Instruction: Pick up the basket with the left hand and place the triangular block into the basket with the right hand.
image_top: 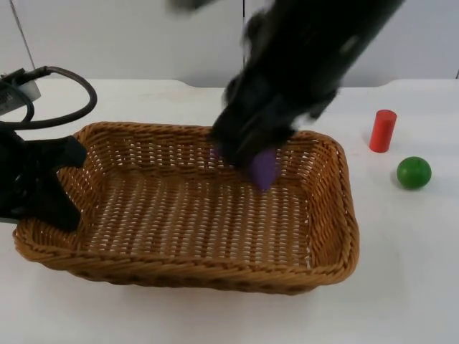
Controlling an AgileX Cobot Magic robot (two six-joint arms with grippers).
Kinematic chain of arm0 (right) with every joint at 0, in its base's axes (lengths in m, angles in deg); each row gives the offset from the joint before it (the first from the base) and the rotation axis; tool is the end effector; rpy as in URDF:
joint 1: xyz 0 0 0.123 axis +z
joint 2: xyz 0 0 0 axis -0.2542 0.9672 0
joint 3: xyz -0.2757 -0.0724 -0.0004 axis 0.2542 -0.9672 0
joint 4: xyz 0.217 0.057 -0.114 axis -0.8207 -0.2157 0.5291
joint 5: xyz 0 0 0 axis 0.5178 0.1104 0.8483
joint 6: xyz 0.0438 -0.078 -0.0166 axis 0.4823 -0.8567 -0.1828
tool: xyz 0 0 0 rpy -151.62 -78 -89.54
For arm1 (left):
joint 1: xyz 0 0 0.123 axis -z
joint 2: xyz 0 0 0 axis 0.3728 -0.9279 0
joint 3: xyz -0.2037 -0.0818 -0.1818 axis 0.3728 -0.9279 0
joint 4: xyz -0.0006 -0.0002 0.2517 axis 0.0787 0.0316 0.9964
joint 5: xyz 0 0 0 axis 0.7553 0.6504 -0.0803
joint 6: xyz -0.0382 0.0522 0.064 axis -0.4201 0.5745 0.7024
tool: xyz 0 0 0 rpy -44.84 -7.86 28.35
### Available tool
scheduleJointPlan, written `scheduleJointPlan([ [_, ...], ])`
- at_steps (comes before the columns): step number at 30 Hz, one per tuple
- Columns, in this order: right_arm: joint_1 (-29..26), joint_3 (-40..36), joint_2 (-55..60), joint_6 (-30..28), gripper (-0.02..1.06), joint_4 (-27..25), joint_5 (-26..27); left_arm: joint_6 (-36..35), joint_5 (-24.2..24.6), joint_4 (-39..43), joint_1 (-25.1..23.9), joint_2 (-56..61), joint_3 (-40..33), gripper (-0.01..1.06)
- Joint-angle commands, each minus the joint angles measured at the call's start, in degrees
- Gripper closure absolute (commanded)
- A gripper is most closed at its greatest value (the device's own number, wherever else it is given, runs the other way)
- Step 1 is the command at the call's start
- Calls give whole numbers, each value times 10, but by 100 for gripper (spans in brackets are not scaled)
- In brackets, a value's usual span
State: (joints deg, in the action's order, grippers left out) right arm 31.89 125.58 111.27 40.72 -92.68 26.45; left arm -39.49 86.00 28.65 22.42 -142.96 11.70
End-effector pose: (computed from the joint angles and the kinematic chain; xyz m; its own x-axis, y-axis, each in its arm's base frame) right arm 0.2641 0.2863 0.2526 -0.4709 -0.7576 -0.4521 -0.8391 0.5428 -0.0356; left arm 0.2732 -0.0415 0.1547 -0.9784 -0.0299 -0.2043 0.0614 0.9025 -0.4264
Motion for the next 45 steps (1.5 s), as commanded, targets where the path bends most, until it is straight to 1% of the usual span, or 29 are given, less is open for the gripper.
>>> scheduleJointPlan([
  [1,16,1,34,2,105,10,30,1,5,-18,0,7,-1,105],
  [3,20,1,65,4,103,9,41,1,6,-18,0,7,-1,105],
  [5,20,1,90,20,94,8,44,1,9,-18,0,7,-1,105],
  [6,20,1,90,20,94,8,44,1,9,-18,0,7,-1,105],
  [8,20,1,103,24,80,8,40,1,9,-18,0,7,-1,105],
  [11,20,1,106,24,50,10,38,1,9,-18,0,7,-1,105],
  [12,20,1,106,24,50,10,38,1,9,-18,0,7,-1,105],
  [13,20,1,102,24,39,8,38,1,8,-18,0,7,-1,105],
  [15,20,2,89,19,24,10,38,1,8,-18,0,7,-1,105],
  [16,20,2,77,18,19,10,41,1,8,-18,0,7,-1,105],
  [17,20,2,59,18,16,10,46,1,8,-18,0,7,-1,105],
  [20,20,2,14,18,15,11,48,1,8,-18,0,7,-1,105],
  [23,20,2,-84,18,15,12,52,1,2,-23,0,7,-1,105],
  [24,20,2,-84,18,15,12,52,1,2,-23,0,7,-1,105],
  [29,20,2,-244,35,15,12,82,1,-42,-63,1,3,0,105],
  [30,20,2,-244,35,15,12,82,1,-42,-63,1,3,0,105],
  [33,20,-1,-326,35,15,12,69,13,-47,-89,10,-39,29,105],
  [35,20,-3,-345,35,15,13,60,14,-53,-91,17,-58,39,105],
  [37,20,-13,-368,35,15,16,52,15,-77,-96,29,-94,61,105],
  [38,20,-22,-385,35,15,24,50,15,-93,-97,35,-110,73,105],
  [41,20,-57,-429,35,15,30,49,18,-113,-102,38,-158,103,105],
  [42,20,-70,-443,36,15,38,49,29,-113,-103,38,-173,112,105],
  [45,20,-92,-466,36,15,41,50,30,-113,-103,38,-199,129,105],
])
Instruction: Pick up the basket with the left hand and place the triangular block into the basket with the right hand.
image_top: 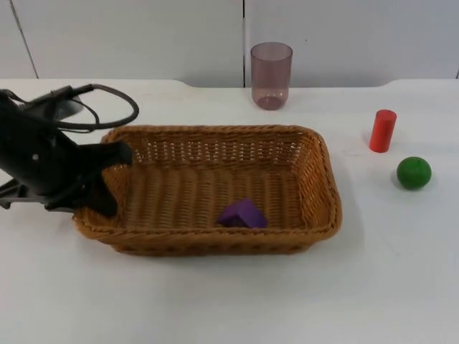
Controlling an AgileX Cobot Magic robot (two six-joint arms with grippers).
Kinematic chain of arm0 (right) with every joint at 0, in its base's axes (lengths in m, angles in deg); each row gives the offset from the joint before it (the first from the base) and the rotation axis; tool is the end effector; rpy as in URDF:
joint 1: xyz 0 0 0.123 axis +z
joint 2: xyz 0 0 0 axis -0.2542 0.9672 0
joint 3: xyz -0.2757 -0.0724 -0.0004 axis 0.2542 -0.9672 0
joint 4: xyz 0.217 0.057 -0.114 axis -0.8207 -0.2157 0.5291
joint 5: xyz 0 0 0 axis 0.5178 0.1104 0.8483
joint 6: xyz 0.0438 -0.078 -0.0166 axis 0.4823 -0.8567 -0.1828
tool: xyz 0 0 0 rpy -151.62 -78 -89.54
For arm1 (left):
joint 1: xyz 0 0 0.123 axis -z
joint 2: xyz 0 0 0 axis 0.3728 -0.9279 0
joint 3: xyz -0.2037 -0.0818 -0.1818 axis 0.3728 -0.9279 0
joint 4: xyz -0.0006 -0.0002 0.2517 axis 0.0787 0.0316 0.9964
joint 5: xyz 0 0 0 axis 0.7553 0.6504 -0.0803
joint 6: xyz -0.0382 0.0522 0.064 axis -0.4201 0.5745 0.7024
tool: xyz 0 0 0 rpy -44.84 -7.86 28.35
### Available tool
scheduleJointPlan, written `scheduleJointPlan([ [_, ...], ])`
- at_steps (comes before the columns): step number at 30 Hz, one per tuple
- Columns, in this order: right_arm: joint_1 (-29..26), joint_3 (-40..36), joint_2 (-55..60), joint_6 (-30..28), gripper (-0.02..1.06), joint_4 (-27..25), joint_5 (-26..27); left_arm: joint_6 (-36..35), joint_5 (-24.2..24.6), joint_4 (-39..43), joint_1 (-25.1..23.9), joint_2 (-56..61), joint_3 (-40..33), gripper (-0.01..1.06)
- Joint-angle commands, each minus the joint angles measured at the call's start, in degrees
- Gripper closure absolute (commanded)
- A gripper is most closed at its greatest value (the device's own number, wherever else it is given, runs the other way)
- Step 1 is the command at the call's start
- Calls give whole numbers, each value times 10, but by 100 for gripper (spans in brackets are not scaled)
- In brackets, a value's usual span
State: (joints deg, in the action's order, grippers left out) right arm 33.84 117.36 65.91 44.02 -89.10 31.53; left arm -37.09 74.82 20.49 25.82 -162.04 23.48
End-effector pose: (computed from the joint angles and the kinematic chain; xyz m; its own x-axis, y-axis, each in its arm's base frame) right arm 0.1300 0.1482 0.4547 -0.1106 -0.3734 -0.9210 -0.7821 0.6045 -0.1512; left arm 0.3428 -0.0568 0.0948 -0.9650 -0.1250 -0.2305 -0.0225 0.9153 -0.4022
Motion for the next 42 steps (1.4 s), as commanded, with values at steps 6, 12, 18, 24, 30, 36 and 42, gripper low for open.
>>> scheduleJointPlan([
  [6,1,-39,-60,7,15,17,2,7,-2,-15,4,-21,14,97],
  [12,1,-43,-90,14,15,21,-2,6,-11,-2,0,-4,14,28],
  [18,1,-43,-105,14,15,22,-3,0,-22,54,-29,62,14,0],
  [24,1,-43,-110,17,15,49,-3,-14,8,74,-67,199,13,0],
  [30,1,-43,-111,17,15,53,8,-14,59,116,-66,375,12,0],
  [36,1,-74,-128,18,15,53,42,-14,103,133,-66,523,12,0],
  [42,1,-162,-191,44,15,52,91,-17,118,142,-66,653,-43,0],
])
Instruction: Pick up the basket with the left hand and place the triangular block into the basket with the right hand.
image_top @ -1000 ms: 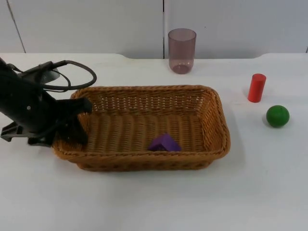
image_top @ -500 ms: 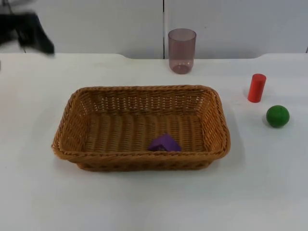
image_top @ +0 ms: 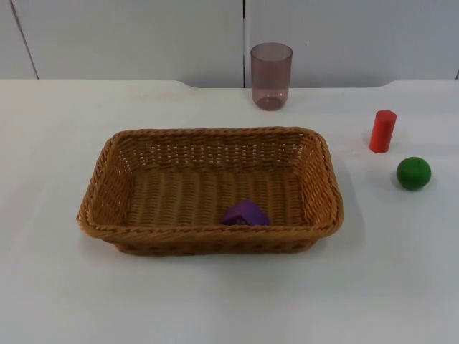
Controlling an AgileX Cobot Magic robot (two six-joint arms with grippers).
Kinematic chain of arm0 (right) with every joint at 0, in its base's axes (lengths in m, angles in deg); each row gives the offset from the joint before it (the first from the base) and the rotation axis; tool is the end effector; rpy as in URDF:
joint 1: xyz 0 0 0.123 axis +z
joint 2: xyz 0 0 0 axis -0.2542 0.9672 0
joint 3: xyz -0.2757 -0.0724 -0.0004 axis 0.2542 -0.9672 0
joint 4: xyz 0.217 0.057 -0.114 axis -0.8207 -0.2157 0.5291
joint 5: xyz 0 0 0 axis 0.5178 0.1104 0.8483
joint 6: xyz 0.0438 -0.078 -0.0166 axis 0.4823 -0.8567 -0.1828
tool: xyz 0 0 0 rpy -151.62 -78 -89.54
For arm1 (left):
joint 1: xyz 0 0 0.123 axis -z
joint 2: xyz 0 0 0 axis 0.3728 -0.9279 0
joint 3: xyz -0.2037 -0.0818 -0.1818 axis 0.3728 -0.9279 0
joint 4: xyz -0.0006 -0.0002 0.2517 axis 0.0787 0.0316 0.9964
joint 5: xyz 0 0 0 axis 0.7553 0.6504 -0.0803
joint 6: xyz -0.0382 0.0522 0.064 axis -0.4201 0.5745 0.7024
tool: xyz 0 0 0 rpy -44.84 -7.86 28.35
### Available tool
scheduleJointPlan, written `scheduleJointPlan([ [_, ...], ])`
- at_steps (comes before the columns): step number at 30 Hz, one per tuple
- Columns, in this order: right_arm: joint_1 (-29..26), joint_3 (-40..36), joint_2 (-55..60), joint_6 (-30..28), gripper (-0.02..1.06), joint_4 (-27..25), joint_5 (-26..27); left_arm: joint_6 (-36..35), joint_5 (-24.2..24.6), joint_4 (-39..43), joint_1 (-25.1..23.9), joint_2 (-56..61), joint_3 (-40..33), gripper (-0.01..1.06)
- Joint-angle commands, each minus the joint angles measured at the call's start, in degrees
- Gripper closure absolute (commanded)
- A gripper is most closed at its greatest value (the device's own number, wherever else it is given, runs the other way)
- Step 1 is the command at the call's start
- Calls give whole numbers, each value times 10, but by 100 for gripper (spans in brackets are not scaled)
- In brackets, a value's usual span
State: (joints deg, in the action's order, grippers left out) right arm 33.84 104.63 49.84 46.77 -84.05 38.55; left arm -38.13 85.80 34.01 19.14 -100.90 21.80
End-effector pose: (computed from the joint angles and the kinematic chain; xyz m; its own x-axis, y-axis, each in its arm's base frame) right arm 0.0875 0.0931 0.4414 0.0165 -0.2661 -0.9638 -0.7307 0.6548 -0.1933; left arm 0.1865 -0.0258 0.3831 -0.4301 0.0405 -0.9019 0.3243 0.9392 -0.1125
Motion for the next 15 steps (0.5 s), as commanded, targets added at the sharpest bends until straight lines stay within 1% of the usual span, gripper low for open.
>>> scheduleJointPlan([
  [1,1,-35,-30,16,15,1,21,-6,9,6,0,42,-26,0],
  [3,1,-68,-59,36,15,1,21,-14,1,7,0,95,-70,0],
  [6,1,-113,-112,52,15,1,19,-31,4,9,0,184,-134,0],
  [7,1,-113,-112,52,15,1,19,-31,4,9,0,184,-134,0],
  [8,1,-126,-132,52,15,-1,18,-43,12,13,0,233,-153,0],
  [9,1,-141,-153,55,15,-1,14,-48,14,21,0,249,-162,0],
  [10,1,-154,-170,59,15,-1,11,-67,24,43,0,293,-180,0],
  [12,1,-167,-191,64,15,-1,5,-80,26,53,0,309,-184,0],
  [15,1,-206,-255,78,15,-1,-26,-182,36,145,0,414,-218,0],
])
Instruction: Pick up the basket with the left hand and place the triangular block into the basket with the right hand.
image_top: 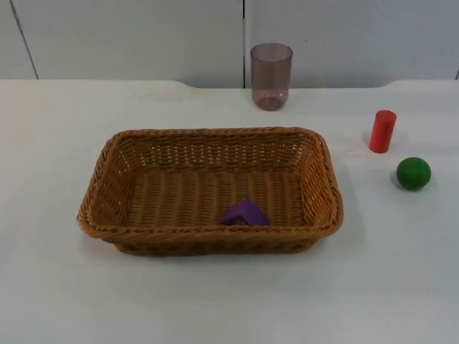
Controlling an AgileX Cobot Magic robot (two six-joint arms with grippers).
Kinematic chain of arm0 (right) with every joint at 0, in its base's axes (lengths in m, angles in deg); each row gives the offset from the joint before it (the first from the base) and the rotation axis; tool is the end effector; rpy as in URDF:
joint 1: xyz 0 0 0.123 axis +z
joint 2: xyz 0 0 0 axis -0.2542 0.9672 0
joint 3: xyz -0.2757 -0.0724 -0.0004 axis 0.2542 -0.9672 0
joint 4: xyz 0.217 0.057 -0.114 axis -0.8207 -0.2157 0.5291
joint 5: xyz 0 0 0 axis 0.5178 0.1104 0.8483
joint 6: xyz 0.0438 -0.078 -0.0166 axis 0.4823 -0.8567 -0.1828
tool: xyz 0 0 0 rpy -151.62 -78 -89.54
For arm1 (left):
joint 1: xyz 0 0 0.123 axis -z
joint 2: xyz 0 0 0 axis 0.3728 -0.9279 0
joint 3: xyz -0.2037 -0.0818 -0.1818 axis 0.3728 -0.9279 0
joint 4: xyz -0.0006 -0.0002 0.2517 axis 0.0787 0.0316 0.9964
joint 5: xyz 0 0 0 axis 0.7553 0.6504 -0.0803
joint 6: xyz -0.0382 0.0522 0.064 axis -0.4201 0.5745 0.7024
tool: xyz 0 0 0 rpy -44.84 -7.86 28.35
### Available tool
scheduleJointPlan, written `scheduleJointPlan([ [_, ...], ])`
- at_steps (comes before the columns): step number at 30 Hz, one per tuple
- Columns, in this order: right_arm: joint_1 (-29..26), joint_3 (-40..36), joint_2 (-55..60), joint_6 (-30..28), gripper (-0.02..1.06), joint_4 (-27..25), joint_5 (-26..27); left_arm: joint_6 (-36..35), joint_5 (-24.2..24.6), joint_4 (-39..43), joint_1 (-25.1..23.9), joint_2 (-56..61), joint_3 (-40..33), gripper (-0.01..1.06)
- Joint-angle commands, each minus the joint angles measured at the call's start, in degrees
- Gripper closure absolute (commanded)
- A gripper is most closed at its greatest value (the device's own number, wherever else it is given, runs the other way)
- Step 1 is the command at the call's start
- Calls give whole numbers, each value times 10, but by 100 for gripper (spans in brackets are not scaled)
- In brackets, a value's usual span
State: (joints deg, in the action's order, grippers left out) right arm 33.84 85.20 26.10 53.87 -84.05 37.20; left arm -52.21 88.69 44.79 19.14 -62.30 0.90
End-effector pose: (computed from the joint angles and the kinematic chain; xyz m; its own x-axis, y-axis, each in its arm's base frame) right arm 0.0341 0.0325 0.3698 -0.0410 -0.1444 -0.9887 -0.7235 0.6867 -0.0702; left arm 0.0428 -0.0250 0.3312 -0.2599 -0.0134 -0.9655 0.2408 0.9674 -0.0783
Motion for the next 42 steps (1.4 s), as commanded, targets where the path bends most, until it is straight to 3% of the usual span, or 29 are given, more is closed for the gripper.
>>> scheduleJointPlan([
  [1,1,-19,-35,8,15,-1,-25,-63,14,62,0,57,-18,0],
  [6,1,-39,-84,29,15,-1,-77,-118,55,126,0,149,-42,0],
  [12,1,-51,-141,35,15,-4,-166,-137,133,168,0,149,-39,0],
  [21,1,-94,-182,30,15,-9,-239,-195,134,212,0,149,-39,0],
  [25,1,-97,-182,30,15,-15,-268,-189,173,243,0,149,-38,0],
  [29,1,-109,-182,37,15,-16,-270,-188,196,264,0,149,-52,0],
  [42,1,-109,-182,42,15,-11,-270,-182,197,255,0,149,-53,0],
])
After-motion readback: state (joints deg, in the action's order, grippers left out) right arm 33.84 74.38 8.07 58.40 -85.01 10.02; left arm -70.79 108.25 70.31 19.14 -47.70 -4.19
